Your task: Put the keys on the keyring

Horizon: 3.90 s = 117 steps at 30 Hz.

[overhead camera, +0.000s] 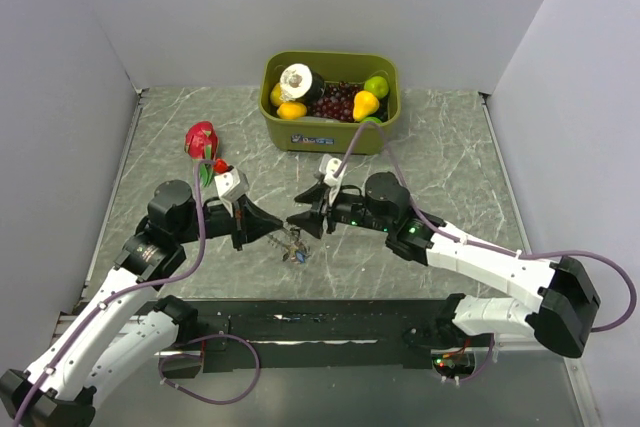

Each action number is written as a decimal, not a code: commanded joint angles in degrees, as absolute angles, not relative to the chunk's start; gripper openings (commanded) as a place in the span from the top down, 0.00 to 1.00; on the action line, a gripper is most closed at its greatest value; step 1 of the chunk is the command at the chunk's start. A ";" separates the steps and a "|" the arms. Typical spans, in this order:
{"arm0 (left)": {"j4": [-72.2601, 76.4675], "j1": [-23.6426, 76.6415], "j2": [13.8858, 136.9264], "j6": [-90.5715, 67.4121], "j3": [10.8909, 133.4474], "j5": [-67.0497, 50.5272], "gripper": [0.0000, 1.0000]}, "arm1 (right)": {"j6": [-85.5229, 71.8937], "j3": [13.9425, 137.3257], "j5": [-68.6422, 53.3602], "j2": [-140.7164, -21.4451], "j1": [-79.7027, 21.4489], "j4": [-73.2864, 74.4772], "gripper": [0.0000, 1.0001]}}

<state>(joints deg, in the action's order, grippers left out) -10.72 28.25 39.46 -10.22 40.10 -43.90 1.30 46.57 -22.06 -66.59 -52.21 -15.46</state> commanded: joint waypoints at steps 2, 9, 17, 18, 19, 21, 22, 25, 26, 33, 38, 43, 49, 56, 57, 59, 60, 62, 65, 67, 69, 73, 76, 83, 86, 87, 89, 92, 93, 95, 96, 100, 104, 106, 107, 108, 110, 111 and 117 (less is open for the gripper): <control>-7.21 28.65 38.67 -10.20 42.45 -46.76 0.99 | 0.71 42.55 -22.93 -59.52 -48.79 -21.00 0.22; -5.28 28.65 38.85 -10.72 42.63 -48.60 0.99 | 0.09 40.69 -35.56 -54.32 -43.95 -23.20 0.06; -0.44 28.65 39.55 -13.45 42.19 -51.59 0.99 | -3.69 44.82 -52.02 -59.84 -43.59 -25.83 0.15; -0.35 28.65 39.81 -13.62 42.36 -51.68 0.99 | -4.30 45.26 -53.16 -60.72 -43.59 -26.45 0.18; -0.35 28.65 39.81 -13.97 42.36 -51.94 0.99 | -5.44 45.79 -54.65 -62.56 -43.59 -27.15 0.20; 1.39 28.74 39.90 -14.24 42.54 -52.21 0.99 | -6.41 45.88 -54.75 -63.89 -43.59 -28.90 0.24; 1.75 28.74 39.90 -14.59 42.54 -52.47 0.99 | -7.63 45.70 -55.10 -64.85 -43.51 -29.96 0.25; 2.46 28.74 39.81 -15.12 42.54 -52.65 0.99 | -9.48 45.96 -56.16 -66.44 -43.59 -32.51 0.33; 2.63 28.74 39.73 -15.29 42.45 -52.65 0.99 | -9.75 46.05 -56.51 -66.79 -43.59 -32.69 0.38; 3.60 28.92 40.52 -15.73 42.45 -53.09 0.99 | -11.77 46.14 -56.08 -68.03 -43.68 -34.54 0.43; 3.96 29.09 40.69 -15.73 42.45 -52.91 0.99 | -14.23 46.14 -55.98 -68.99 -43.77 -36.82 0.61; 4.22 29.09 40.69 -15.82 42.54 -52.82 0.99 | -15.03 47.72 -56.87 -70.49 -44.21 -35.95 0.82; 2.04 29.18 40.25 -14.86 43.24 -52.04 0.99 | -11.79 48.69 -54.24 -69.00 -44.30 -30.07 1.00; -7.27 29.18 40.60 -9.32 47.36 -49.66 0.99 | -5.19 51.59 -50.36 -66.97 -44.21 -18.73 1.00; -8.43 29.18 41.21 -8.10 47.90 -49.66 0.99 | -4.40 51.94 -50.01 -66.89 -44.30 -18.02 1.00; -9.40 29.18 41.75 -7.47 48.51 -49.66 0.99 | -4.13 51.86 -49.83 -66.62 -44.30 -17.67 1.00; -8.97 29.18 42.18 -7.82 48.52 -50.27 0.99 | -4.30 51.77 -50.01 -66.71 -44.30 -17.84 1.00; -7.74 29.18 42.54 -8.70 47.82 -50.80 0.99 | -4.57 51.50 -50.01 -66.80 -44.30 -18.36 1.00; -6.24 29.18 42.63 -9.40 47.37 -51.07 0.99 | -4.92 51.07 -49.75 -66.71 -44.30 -18.81 1.00; -7.11 29.09 42.54 -8.79 47.81 -50.37 0.96 | -4.48 51.15 -49.57 -66.62 -44.21 -17.93 1.00; -8.26 29.09 42.63 -7.65 48.86 -50.01 0.90 | -3.09 51.59 -49.22 -66.62 -44.21 -15.92 1.00; -12.29 29.18 43.50 -5.80 50.97 -49.66 0.71 | -0.79 52.38 -47.99 -66.18 -44.21 -12.75 1.00; -13.88 29.18 44.65 -4.66 52.29 -49.83 0.59 | -0.44 53.00 -48.16 -66.18 -44.21 -11.17 1.00; -21.52 29.18 48.77 -0.35 57.20 -50.10 0.49 | 2.55 53.96 -47.99 -66.36 -44.21 -7.40 1.00; -26.27 29.27 52.81 3.95 59.93 -50.71 0.48 | 3.43 54.40 -48.08 -66.36 -44.12 -6.16 1.00; -26.89 29.53 53.52 4.13 60.29 -51.32 0.48 | 3.69 54.58 -48.08 -66.44 -44.21 -5.89 1.00; -27.59 30.58 55.53 4.39 61.51 -50.98 0.46 | 4.22 54.84 -48.25 -66.36 -44.12 -5.28 1.00; -31.19 32.68 58.17 6.32 63.62 -47.56 0.43 | 5.01 55.19 -48.60 -66.27 -43.86 -3.79 1.00; -31.55 33.22 58.62 6.68 63.89 -47.03 0.43 | 5.44 55.37 -48.69 -66.27 -43.68 -3.08 1.00; -32.69 34.36 60.02 7.29 64.68 -46.50 0.43 | 5.97 55.55 -49.04 -66.18 -43.51 -2.20 1.00; -33.13 34.71 60.38 7.64 64.95 -46.15 0.43 | 6.50 55.81 -49.39 -66.27 -43.42 -1.85 1.00; -34.01 36.12 61.87 8.26 65.65 -44.74 0.49 | 7.47 56.16 -49.83 -65.92 -43.24 -0.26 1.00; -34.54 37.26 63.19 8.44 66.01 -43.07 0.51 | 7.73 55.90 -50.19 -65.48 -43.24 -0.26 1.00; -34.72 37.62 63.54 8.61 66.09 -41.75 0.51 | 7.82 55.72 -50.36 -65.30 -43.33 -0.26 1.00; -34.89 37.97 63.98 8.61 66.27 -41.49 0.52 | 7.82 55.72 -50.27 -65.13 -43.16 -0.26 1.00; -35.07 38.14 64.07 8.70 66.18 -40.96 0.53 | 7.91 55.72 -50.27 -64.95 -43.24 -0.26 1.00; -35.24 38.49 64.42 8.79 66.44 -40.26 0.58 | 7.91 55.55 -50.19 -64.78 -43.24 -0.26 1.00; -35.42 38.67 64.51 8.88 66.45 -39.91 0.59 | 8.00 55.37 -50.10 -64.69 -43.24 -0.26 1.00; -35.33 38.85 64.07 8.79 66.53 -38.23 0.92 | 8.17 55.02 -50.18 -64.07 -43.24 -0.26 1.00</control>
